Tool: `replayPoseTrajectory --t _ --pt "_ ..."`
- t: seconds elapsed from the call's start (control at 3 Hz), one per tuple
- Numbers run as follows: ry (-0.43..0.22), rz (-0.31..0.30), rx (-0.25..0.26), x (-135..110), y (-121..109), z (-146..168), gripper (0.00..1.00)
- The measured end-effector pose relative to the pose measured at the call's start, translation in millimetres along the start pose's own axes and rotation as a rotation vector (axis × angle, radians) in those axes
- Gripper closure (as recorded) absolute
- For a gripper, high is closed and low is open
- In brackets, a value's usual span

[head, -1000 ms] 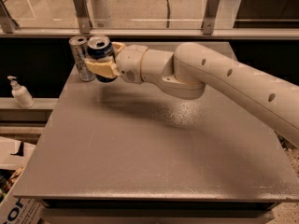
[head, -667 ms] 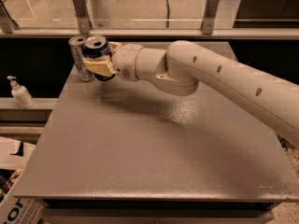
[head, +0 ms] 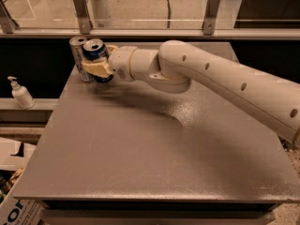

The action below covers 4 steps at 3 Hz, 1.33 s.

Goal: Move pepsi can near redbull can

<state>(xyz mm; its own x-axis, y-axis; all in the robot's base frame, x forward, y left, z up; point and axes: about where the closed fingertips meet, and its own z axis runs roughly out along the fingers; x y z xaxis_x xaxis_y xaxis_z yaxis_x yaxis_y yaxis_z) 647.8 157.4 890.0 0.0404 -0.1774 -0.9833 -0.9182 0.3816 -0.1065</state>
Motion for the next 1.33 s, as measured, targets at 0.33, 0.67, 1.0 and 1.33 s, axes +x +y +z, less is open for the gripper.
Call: replayPoseTrajectory --t 0.33,0.67,1.0,1.33 --pt "0.01 0.016 -0.008 4 0 11 1.0" --pt "0.023 0.032 -0.013 9 2 19 1.0" --pt "0.029 0.049 -0.017 16 6 23 1.0" --pt "0.031 0.06 -0.023 23 10 28 1.0"
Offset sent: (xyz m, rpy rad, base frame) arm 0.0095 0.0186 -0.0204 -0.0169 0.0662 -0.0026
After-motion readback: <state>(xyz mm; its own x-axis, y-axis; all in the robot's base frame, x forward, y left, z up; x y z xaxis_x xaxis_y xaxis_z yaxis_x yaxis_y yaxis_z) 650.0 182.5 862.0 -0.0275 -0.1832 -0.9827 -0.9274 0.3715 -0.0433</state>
